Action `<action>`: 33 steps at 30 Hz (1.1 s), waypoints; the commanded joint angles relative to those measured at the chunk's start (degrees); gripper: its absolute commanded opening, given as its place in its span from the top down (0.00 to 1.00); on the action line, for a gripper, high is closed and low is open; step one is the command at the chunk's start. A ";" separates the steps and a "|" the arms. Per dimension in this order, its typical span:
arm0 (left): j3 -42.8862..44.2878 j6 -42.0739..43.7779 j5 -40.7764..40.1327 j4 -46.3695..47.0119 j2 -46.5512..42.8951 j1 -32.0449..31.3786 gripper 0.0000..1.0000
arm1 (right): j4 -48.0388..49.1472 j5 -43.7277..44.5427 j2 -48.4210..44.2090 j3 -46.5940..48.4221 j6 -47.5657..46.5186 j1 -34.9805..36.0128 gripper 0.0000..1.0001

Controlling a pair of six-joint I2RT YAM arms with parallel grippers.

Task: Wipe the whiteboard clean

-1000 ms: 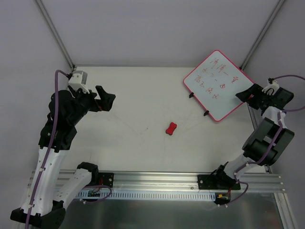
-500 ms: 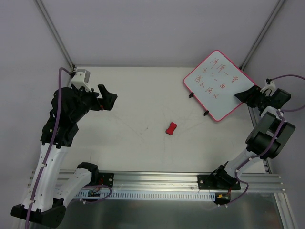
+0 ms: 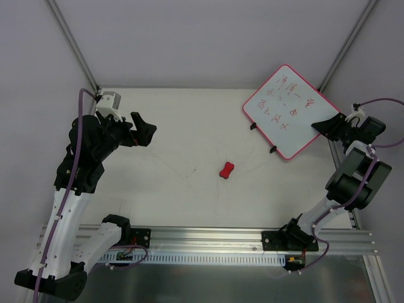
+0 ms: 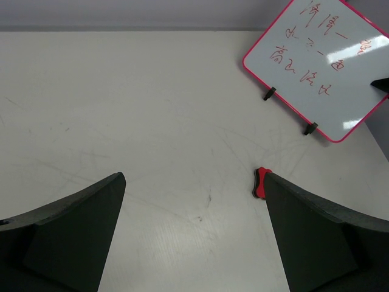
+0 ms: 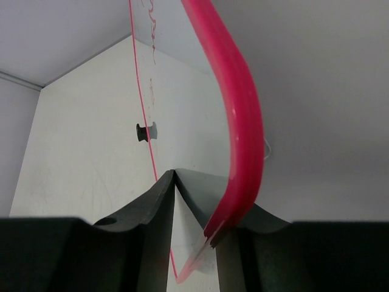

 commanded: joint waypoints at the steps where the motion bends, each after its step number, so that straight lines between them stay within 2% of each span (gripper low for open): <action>1: 1.35 0.38 1.02 1.87 -0.71 -0.41 0.01 | 2.01 -1.93 -0.16 -0.01 -0.22 -0.26 0.91; 2: 1.17 0.38 1.10 1.87 -0.88 -0.41 0.01 | 2.27 -2.54 -0.25 -0.01 -0.14 -0.26 1.00; 3: 1.08 0.47 1.19 1.87 -0.97 -0.41 0.01 | 2.62 -2.90 -0.51 -0.09 0.21 -0.26 1.00; 12: 0.21 0.38 1.46 1.87 -2.11 -0.49 0.04 | 6.40 -5.36 -4.81 0.43 4.69 -0.35 1.00; 19: -0.50 0.12 1.63 1.79 -3.52 -0.41 0.06 | 14.39 -6.59 -7.36 0.52 12.07 -0.44 1.00; 27: -1.82 -0.41 2.25 1.87 -5.10 -0.41 0.07 | 17.12 -6.59 -10.26 0.43 15.15 -0.27 1.00; 33: -2.17 -0.06 2.25 1.87 -6.07 -0.49 0.08 | 27.40 -5.72 -12.20 -0.80 23.68 0.52 1.00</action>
